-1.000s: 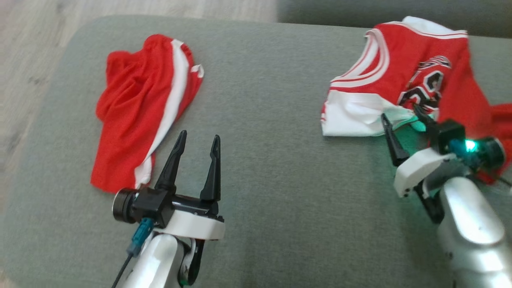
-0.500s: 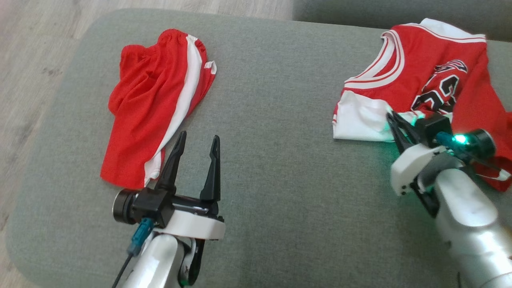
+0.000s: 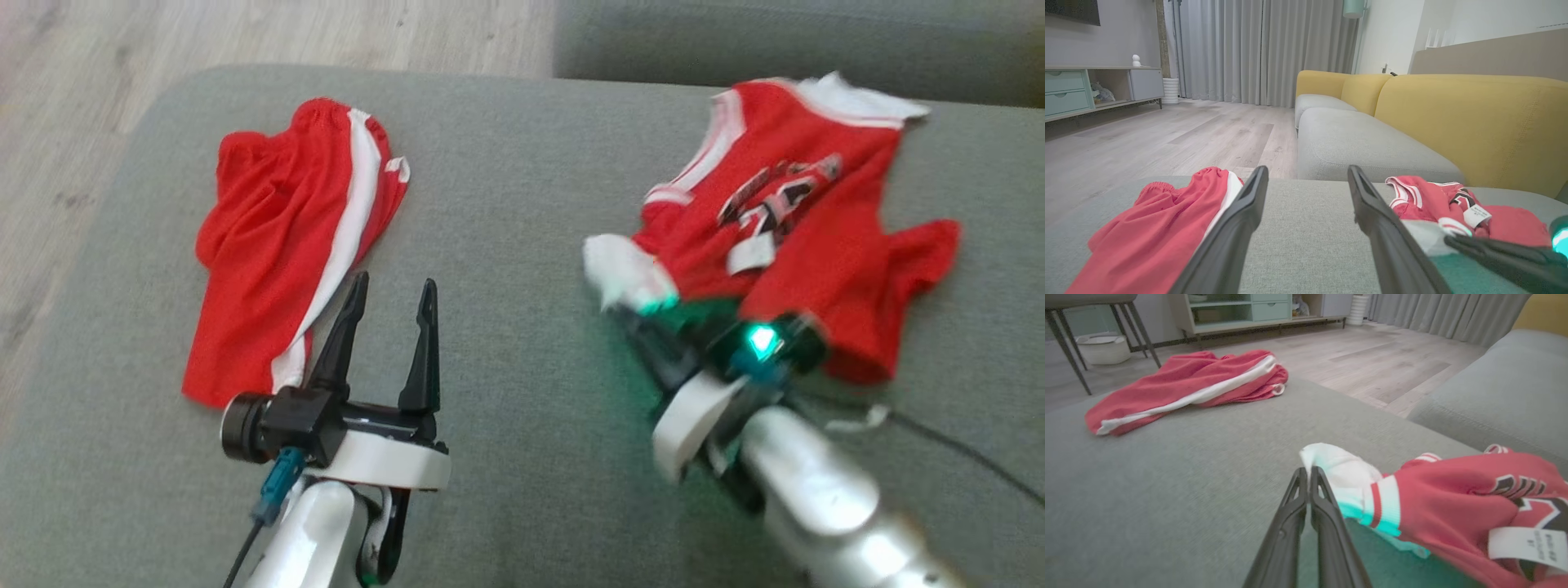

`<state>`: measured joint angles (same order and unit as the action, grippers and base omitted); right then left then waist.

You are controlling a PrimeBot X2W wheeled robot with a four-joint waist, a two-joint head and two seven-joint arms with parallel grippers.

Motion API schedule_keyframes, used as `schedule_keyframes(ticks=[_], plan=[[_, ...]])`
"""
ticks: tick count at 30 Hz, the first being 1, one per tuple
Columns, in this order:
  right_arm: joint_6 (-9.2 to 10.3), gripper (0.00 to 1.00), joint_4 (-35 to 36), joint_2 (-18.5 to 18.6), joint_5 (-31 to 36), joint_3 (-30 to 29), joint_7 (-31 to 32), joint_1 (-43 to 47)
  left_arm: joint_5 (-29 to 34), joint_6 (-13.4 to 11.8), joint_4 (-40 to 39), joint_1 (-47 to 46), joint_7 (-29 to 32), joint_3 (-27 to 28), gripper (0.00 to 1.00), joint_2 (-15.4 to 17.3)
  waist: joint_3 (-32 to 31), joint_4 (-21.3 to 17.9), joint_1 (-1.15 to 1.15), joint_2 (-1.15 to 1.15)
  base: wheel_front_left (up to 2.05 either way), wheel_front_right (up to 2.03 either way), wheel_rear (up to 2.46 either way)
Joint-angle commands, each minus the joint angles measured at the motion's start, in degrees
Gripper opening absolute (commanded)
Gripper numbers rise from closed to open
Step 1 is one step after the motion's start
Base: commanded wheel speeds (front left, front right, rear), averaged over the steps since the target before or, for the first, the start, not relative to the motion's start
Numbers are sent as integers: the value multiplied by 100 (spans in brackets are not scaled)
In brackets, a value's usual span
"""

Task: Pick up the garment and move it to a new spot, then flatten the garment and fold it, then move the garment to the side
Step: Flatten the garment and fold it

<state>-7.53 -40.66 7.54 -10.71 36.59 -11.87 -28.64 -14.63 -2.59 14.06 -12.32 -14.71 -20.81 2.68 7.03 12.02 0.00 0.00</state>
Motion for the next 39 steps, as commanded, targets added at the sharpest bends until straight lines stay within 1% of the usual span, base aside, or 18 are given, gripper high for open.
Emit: schedule_keyframes(ticks=[1, 6, 9, 10, 11, 14, 17, 21, 25, 27, 29, 33, 39], plan=[[4, 0, 192, -126, -56, 140, -5, 25, 41, -37, -178, -84, -29, 202, 100, 20, -57, -55, 0, 0, 0, 0, 0], [4, 0, 373, -162, -319, 900, 195, 313, 63, -33, -172, 3, -29, 258, 100, 20, -175, -173, 0, 0, 0, 0, 0], [4, 0, 413, -132, -483, 1194, 278, 432, 68, -28, -177, 46, -29, 285, 100, 20, -215, -232, 0, 0, 0, 0, 0], [4, 45, 431, -109, -477, 1203, 233, 436, 69, -27, -178, 54, -29, 290, 100, 20, -222, -251, 0, 0, 0, 0, 0], [4, 100, 433, -103, -519, 1104, 173, 479, 69, -25, -179, 64, -29, 292, 100, 20, -234, -290, 0, 0, 0, 0, 0], [4, 100, 491, -74, -526, 735, 14, 512, 66, -35, -185, 80, -29, 303, 100, 20, -253, -357, 0, 0, 0, 0, 0], [4, 100, 639, -32, -367, 152, -153, 595, 68, -41, -190, 105, -29, 314, 100, 20, -275, -423, 0, 0, 0, 0, 0], [4, 100, 1019, -48, -32, -985, -280, 928, 69, -50, -204, 144, -29, 336, 100, 20, -316, -510, 0, 0, 0, 0, 0], [4, 100, 1617, -217, 379, -2254, -308, 1526, 65, -52, -237, 170, -29, 354, 100, 20, -322, -602, 0, 0, 0, 0, 0], [4, 100, 1927, -315, 568, -2644, -310, 1861, 63, -46, -247, 180, -29, 351, 100, 20, -302, -653, 0, 0, 0, 0, 0], [4, 100, 2170, -382, 737, -2831, -311, 2131, 68, -35, -246, 178, -29, 345, 100, 20, -279, -704, 0, 0, 0, 0, 0], [4, 100, 2449, -446, 886, -2933, -311, 2424, 90, -4, -224, 145, -29, 330, 100, 20, -247, -766, 0, 0, 0, 0, 0], [4, 100, 2334, -462, 953, -2755, -312, 2489, 87, 12, -197, 99, -29, 299, 100, 20, -243, -779, 0, 0, 0, 0, 0]])
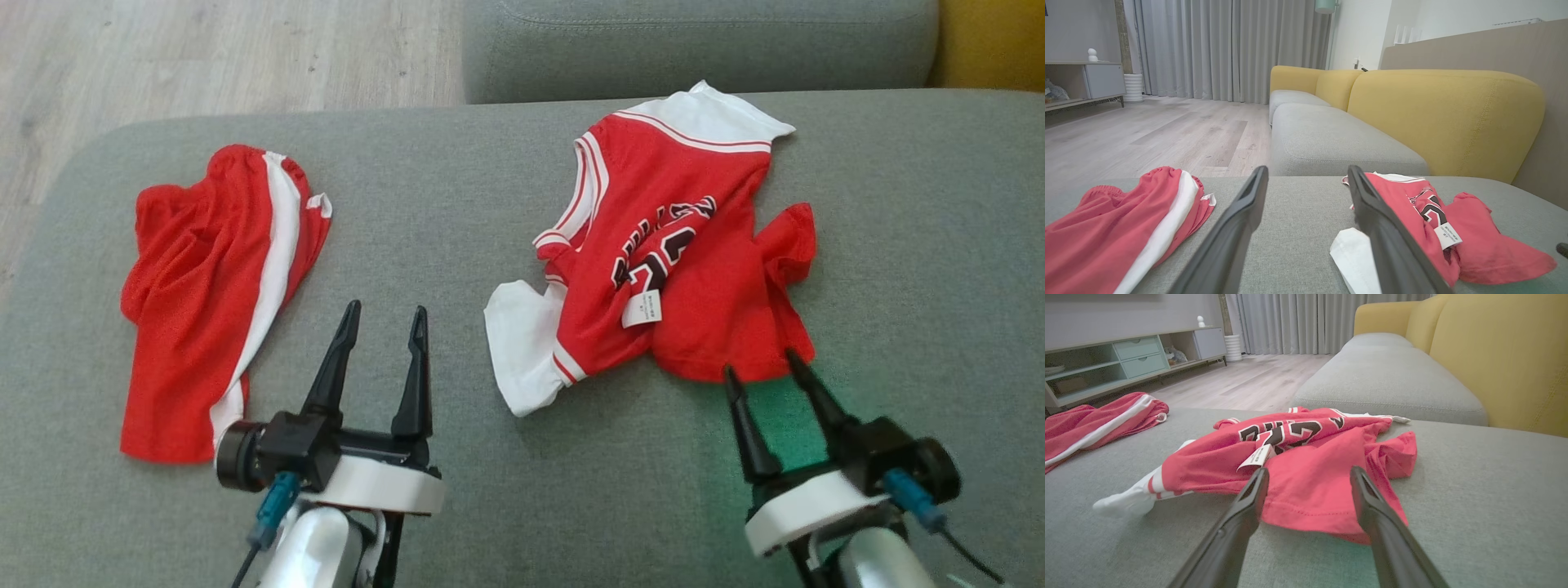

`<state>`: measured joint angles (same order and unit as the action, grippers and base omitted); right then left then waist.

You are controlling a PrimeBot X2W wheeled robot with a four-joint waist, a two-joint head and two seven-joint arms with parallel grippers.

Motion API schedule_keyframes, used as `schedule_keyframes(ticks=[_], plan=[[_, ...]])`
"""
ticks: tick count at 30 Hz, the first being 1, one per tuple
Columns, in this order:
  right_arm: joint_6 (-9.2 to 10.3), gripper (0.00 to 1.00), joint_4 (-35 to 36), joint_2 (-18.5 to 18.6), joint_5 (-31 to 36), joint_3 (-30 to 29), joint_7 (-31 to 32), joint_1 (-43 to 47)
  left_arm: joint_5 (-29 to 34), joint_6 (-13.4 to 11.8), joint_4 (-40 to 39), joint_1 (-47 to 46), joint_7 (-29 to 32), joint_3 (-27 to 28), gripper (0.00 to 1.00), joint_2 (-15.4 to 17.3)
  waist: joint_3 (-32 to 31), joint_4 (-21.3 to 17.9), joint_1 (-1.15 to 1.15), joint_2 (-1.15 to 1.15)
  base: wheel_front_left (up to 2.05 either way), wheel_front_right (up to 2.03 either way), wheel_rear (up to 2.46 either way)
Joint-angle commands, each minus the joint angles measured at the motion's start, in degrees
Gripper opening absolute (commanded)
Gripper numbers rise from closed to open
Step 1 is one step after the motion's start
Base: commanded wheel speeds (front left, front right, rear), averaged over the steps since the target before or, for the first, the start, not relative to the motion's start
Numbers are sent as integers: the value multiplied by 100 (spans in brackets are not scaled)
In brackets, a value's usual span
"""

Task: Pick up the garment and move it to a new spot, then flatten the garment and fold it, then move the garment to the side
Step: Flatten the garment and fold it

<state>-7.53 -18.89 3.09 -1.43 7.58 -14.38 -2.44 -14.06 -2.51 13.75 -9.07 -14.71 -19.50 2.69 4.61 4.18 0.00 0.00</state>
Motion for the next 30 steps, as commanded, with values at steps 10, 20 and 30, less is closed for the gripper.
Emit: schedule_keyframes(ticks=[10, 20, 30], plan=[[4, 100, -623, 11, 922, 294, 47, -498, 18, 16, -156, -251, -29, 88, 100, 19, 128, 196, 0, 0, 0, 0, 0], [4, 81, -1211, -12, 1572, -100, 30, -932, -1, 10, -158, -358, -29, 95, 100, 19, 374, 390, 0, 0, 0, 0, 0], [4, 0, -1267, -20, 1392, -156, -50, -1147, 4, -10, -141, -384, -29, 173, 100, 19, 369, 306, 0, 0, 0, 0, 0]])
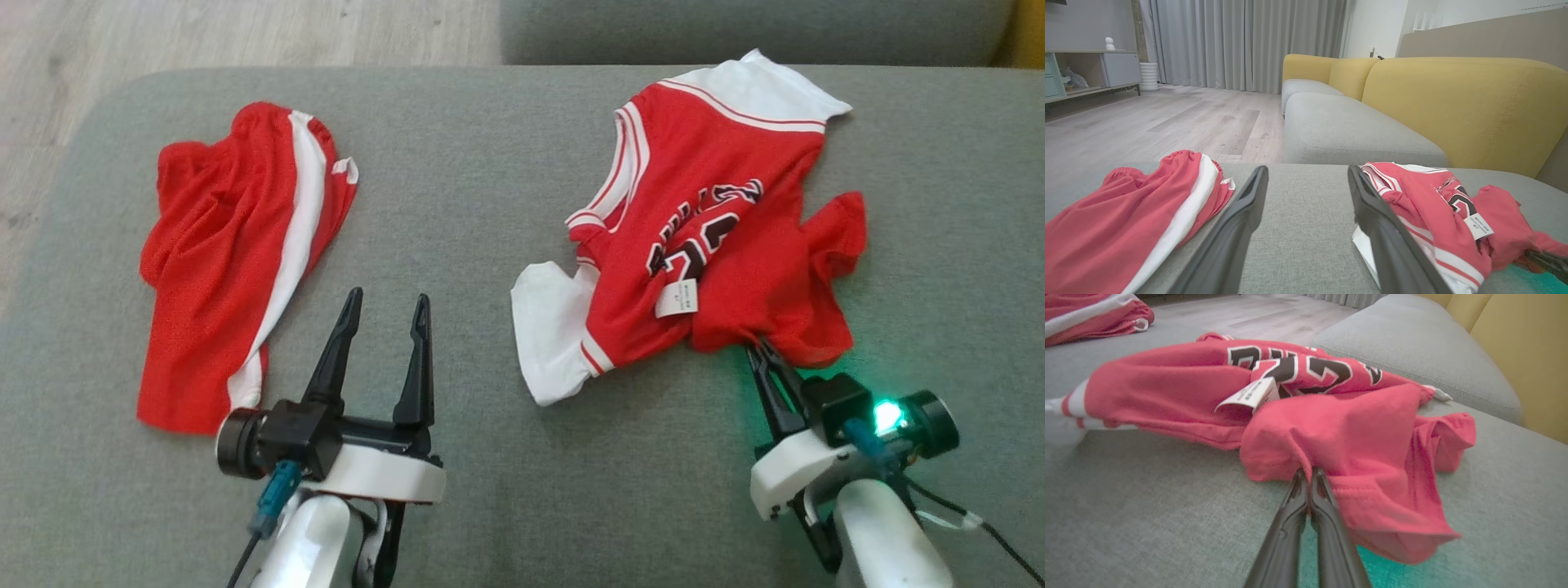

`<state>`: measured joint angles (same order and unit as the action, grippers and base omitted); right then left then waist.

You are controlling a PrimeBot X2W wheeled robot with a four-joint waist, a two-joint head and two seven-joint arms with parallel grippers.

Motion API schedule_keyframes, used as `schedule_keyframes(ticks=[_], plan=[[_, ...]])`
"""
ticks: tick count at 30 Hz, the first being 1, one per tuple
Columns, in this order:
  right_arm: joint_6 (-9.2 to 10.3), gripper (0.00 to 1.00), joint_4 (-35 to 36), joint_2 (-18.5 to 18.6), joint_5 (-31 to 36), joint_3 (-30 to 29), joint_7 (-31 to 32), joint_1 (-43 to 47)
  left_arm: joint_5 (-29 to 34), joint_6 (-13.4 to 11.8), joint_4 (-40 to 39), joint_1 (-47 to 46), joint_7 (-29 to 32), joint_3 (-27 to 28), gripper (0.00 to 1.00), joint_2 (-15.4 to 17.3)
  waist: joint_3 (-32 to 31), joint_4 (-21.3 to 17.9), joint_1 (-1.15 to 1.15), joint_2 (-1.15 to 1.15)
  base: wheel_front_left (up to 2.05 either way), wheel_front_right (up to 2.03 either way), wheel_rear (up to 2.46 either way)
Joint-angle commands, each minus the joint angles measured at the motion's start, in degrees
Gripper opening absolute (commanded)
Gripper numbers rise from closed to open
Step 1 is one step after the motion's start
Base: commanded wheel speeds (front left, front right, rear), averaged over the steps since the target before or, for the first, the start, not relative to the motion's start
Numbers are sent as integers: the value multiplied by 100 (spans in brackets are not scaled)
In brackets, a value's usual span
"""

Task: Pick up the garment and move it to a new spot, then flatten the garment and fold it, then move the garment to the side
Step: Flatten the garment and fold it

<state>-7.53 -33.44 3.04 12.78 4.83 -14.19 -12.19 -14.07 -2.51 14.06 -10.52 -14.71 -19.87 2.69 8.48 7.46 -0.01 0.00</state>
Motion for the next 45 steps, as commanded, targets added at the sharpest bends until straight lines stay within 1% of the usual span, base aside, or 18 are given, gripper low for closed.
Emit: schedule_keyframes(ticks=[1, 8, 9, 10, 11, 15, 21, 27, 29, 32, 33, 34, 36, 39, 41, 43, 44, 45], plan=[[4, 0, 242, -15, -82, 115, -72, -169, 7, -11, -167, -231, -29, 216, 100, 19, -34, -47, 1, 0, 0, 0, 0], [4, 0, 979, -15, -662, 2, -79, -36, 17, -9, -156, -180, -29, 247, 100, 19, -181, -227, 1, 0, 0, 0, 0], [4, 0, 979, -15, -662, 2, -79, -36, 17, -9, -156, -180, -29, 247, 100, 19, -181, -227, 1, 0, 0, 0, 0], [4, 0, 1209, -15, -982, -120, -79, 9, 21, -8, -157, -160, -29, 245, 100, 19, -219, -266, 1, 0, 0, 0, 0], [4, 0, 1209, -15, -982, -120, -79, 9, 21, -8, -157, -160, -29, 245, 100, 19, -219, -266, 1, 0, 0, 0, 0], [4, 0, 1634, 8, -1334, -446, -51, -87, 27, -5, -169, -155, -29, 222, 100, 19, -220, -294, 1, 0, 0, 0, 0], [4, 0, 2271, 480, -1815, -977, 470, -552, -3, 9, -203, -202, -29, 187, 100, 19, -88, -210, 1, 0, 0, 0, 0], [4, 0, 2658, 1028, -1725, -1658, 1124, -1125, -58, 4, -221, -323, -29, 96, 100, 19, 141, -6, 1, 0, 0, 0, 0], [4, 0, 2676, 1193, -1634, -1772, 1339, -1317, -73, 3, -222, -363, -29, 72, 100, 19, 214, 82, 1, 0, 0, 0, 0], [4, 0, 2619, 1458, -1530, -1757, 1584, -1598, -102, 7, -213, -424, -29, 19, 100, 19, 309, 249, 1, 0, 0, 0, 0], [4, 0, 2574, 1560, -1476, -1720, 1664, -1689, -114, 7, -211, -442, -29, 3, 100, 19, 336, 308, 1, 0, 0, 0, 0], [4, 0, 2458, 1793, -1321, -1570, 1799, -1866, -137, 0, -209, -474, -29, -23, 100, 19, 381, 431, 1, 0, 0, 0, 0], [4, 0, 2299, 1938, -1259, -1397, 1919, -2072, -161, -11, -213, -503, -29, -51, 100, 19, 432, 550, 1, 0, 0, 0, 0], [4, 0, 1872, 2109, -1111, -1137, 2060, -2414, -182, -16, -212, -539, -29, -91, 100, 19, 502, 703, 1, 0, 0, 0, 0], [4, 0, 1474, 2195, -1023, -843, 2089, -2687, -183, -18, -212, -559, -29, -98, 100, 19, 559, 772, 1, 0, 0, 0, 0], [4, 0, 1015, 2196, -1003, -576, 2022, -3036, -169, -12, -209, -577, -29, -83, 100, 19, 620, 800, 1, 0, 0, 0, 0], [4, 21, 763, 2181, -961, -494, 1970, -3226, -156, -6, -205, -587, -29, -71, 100, 19, 650, 802, 1, 0, 0, 0, 0], [4, 100, 498, 2136, -949, -425, 1902, -3414, -145, 2, -204, -596, -29, -60, 100, 19, 673, 802, 1, 0, 0, 0, 0]])
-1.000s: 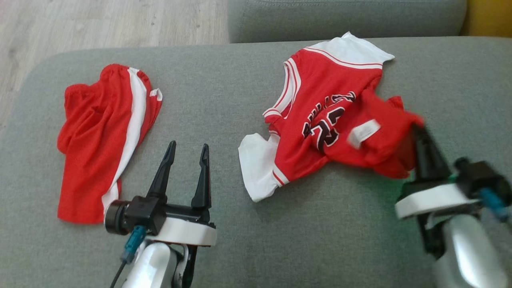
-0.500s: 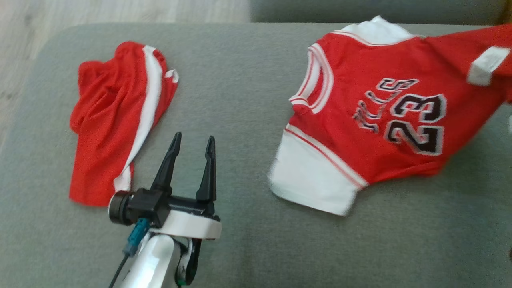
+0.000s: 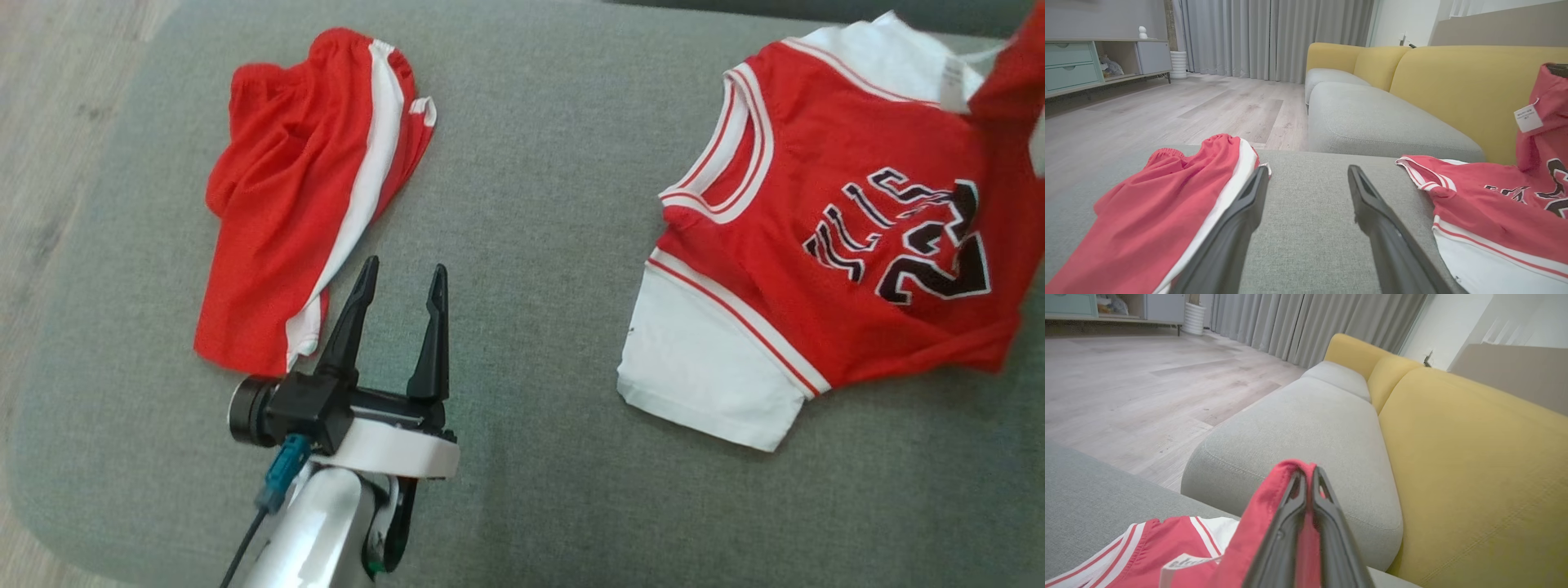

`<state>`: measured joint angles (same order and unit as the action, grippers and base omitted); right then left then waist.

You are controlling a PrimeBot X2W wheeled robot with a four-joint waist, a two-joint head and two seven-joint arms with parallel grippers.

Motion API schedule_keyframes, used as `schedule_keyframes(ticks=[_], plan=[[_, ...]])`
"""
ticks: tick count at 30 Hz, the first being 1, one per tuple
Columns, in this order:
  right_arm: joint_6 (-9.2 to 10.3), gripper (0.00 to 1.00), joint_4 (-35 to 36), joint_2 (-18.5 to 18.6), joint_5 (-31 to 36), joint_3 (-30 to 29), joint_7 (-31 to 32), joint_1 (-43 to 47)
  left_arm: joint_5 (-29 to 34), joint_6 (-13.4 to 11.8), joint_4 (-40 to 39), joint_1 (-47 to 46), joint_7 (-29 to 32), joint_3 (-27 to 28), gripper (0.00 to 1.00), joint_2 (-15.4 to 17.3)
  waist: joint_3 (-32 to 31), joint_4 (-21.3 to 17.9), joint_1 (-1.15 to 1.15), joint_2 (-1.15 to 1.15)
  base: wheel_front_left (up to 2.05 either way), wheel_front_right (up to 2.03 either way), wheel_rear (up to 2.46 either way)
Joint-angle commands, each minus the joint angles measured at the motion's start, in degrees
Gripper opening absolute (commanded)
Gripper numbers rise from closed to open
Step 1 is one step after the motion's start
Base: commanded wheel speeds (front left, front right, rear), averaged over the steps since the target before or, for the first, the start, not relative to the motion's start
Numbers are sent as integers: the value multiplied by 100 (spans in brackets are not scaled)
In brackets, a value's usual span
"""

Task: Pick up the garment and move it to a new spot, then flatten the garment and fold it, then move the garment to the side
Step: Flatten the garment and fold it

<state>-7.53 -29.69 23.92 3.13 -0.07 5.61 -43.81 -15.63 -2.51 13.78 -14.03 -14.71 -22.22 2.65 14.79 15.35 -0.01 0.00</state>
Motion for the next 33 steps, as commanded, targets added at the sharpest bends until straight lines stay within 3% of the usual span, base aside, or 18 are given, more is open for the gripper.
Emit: schedule_keyframes(ticks=[1, 7, 14, 19, 26, 33], plan=[[4, 100, -136, -11, -3, 160, -175, -420, 20, 7, -175, -254, -29, 180, 100, 22, 61, 9, 1, 0, 0, 0, 0], [4, 100, -1273, -245, -45, 281, -964, -936, 14, -21, -173, -327, -29, 156, 100, 22, 38, -79, 1, 0, 0, 0, 0], [4, 100, -1436, -609, -156, -51, -1818, -515, 70, -35, -169, -224, -29, 264, 100, 22, -190, -431, 1, 0, 0, 0, 0], [4, 100, -800, -1141, -400, -383, -2032, 357, 106, -13, -167, -81, -29, 375, 100, 22, -446, -880, 1, 0, 0, 0, 0], [4, 100, 754, -1951, -509, -572, -2058, 2243, 91, 9, -162, 59, -29, 398, 100, 22, -730, -1447, 1, 0, 0, 0, 0], [4, 100, 1630, -2101, -976, -304, -2060, 3750, 141, 56, -62, 115, -29, 398, 100, 22, -835, -1836, 1, 0, 0, 0, 0]])
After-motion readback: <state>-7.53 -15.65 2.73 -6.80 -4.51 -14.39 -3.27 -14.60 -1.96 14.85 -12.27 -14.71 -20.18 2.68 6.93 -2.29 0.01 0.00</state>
